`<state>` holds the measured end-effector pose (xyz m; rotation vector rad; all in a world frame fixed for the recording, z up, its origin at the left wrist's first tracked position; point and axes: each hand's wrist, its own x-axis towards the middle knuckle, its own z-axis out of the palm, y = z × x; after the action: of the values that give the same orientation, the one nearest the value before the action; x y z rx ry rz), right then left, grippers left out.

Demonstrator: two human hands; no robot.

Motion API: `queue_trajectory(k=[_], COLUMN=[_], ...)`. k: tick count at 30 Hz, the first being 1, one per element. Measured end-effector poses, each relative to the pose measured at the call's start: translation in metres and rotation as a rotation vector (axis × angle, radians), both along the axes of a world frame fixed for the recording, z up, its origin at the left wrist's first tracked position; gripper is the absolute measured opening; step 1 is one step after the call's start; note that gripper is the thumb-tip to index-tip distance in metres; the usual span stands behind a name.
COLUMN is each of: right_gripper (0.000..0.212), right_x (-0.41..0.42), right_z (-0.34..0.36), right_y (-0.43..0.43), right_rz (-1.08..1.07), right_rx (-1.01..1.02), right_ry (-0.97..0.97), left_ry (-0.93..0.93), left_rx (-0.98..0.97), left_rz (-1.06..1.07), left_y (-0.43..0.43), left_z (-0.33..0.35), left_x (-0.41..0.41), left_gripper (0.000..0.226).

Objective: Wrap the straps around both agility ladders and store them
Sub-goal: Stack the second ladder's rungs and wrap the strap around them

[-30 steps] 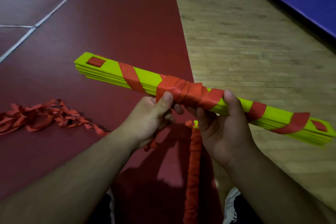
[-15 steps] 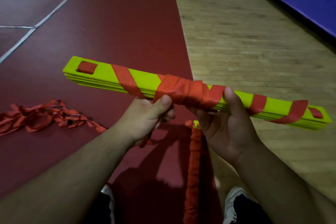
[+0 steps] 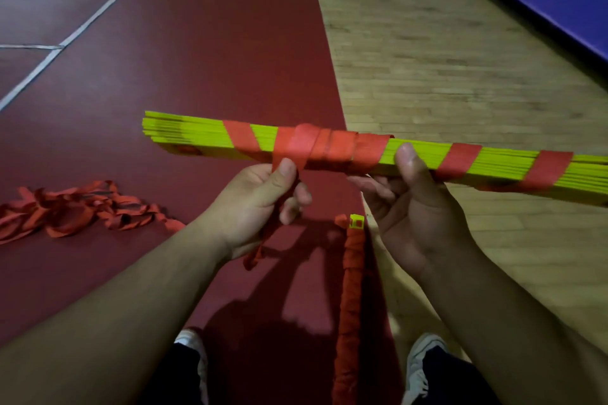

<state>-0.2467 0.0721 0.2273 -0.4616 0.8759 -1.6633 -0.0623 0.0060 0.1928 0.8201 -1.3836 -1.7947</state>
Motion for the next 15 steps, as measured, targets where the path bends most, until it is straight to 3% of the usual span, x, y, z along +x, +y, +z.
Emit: queue_trajectory(k=[2, 6, 12, 15], right_gripper=[0.03, 0.033, 0.037, 0.048], right_x=[0.0003, 0.0007, 0.0041, 0.0034], right_z=[0.0033, 0.0044, 0.0062, 0.0026], right_y=[0.0016, 0.0054, 0.0063, 0.0052], right_rz=[-0.075, -0.104, -0.06, -0.071], right_rx=[0.073, 0.124, 0.131, 0.151], right_ry=[-0.042, -0.064, -0.057, -0.11], left_ry=[-0.09, -0.195, -0.357, -0.334], left_rx=[-0.043, -0.111, -0.231, -0.241], left_rz=[-0.013, -0.046, 0.071, 0.098], left_y=[0.0011, 0.0037, 0.0044, 0.0036], left_z=[0.0026, 0.007, 0.0091, 0.0109], left_x=[0.0, -0.0023, -0.0031, 0.0007], left_gripper=[0.06, 0.048, 0.061, 0.077])
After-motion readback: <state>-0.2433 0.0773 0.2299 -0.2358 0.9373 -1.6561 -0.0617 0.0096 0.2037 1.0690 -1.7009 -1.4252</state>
